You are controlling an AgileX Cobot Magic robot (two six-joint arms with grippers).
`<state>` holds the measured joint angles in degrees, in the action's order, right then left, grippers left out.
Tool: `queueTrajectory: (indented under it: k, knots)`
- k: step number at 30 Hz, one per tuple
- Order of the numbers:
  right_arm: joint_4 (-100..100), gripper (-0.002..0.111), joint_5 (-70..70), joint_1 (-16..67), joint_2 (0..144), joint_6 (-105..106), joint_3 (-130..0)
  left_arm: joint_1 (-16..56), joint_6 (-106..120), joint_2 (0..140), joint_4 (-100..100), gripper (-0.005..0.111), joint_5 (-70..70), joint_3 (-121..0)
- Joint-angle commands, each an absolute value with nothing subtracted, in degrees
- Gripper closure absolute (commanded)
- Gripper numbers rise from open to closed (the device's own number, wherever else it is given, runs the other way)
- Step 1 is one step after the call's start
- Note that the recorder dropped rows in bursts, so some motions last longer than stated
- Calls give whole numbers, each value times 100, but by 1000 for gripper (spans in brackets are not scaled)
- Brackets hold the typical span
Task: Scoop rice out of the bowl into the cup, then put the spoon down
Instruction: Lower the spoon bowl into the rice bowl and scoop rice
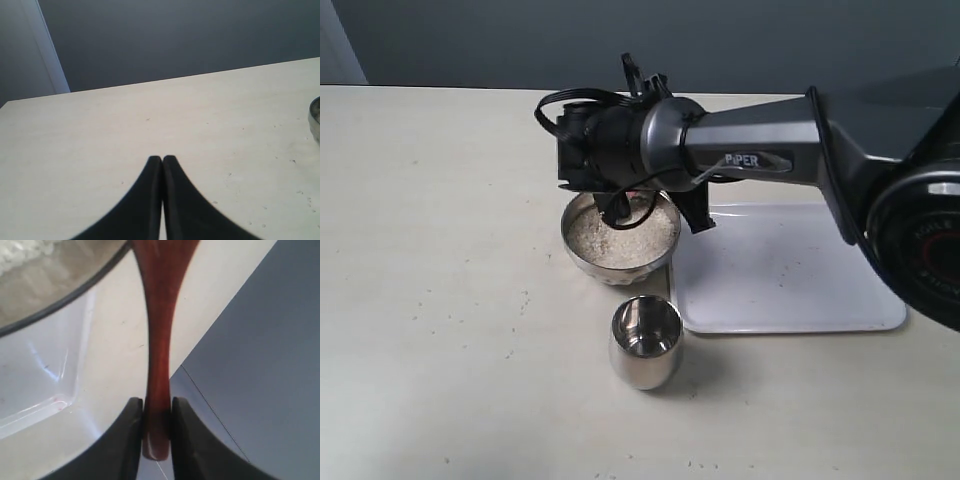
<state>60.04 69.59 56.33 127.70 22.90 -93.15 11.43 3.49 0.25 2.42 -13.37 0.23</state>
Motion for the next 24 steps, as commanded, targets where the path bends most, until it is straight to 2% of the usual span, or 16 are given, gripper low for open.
queueTrajectory:
  k: [1, 4, 9, 24]
  knots:
    - [6151, 108, 6996, 5709, 12637, 2366, -9334, 1163, 311, 0, 247, 106, -1329, 0]
    - [6211, 108, 6996, 5733, 12448, 2663, -9052, 1163, 311, 0, 247, 106, -1329, 0]
    - [7415, 108, 6996, 5801, 12342, 2703, -8225, 1163, 311, 0, 247, 106, -1329, 0]
    - [7797, 108, 6996, 5880, 12365, 2818, -8186, 1163, 311, 0, 247, 106, -1329, 0]
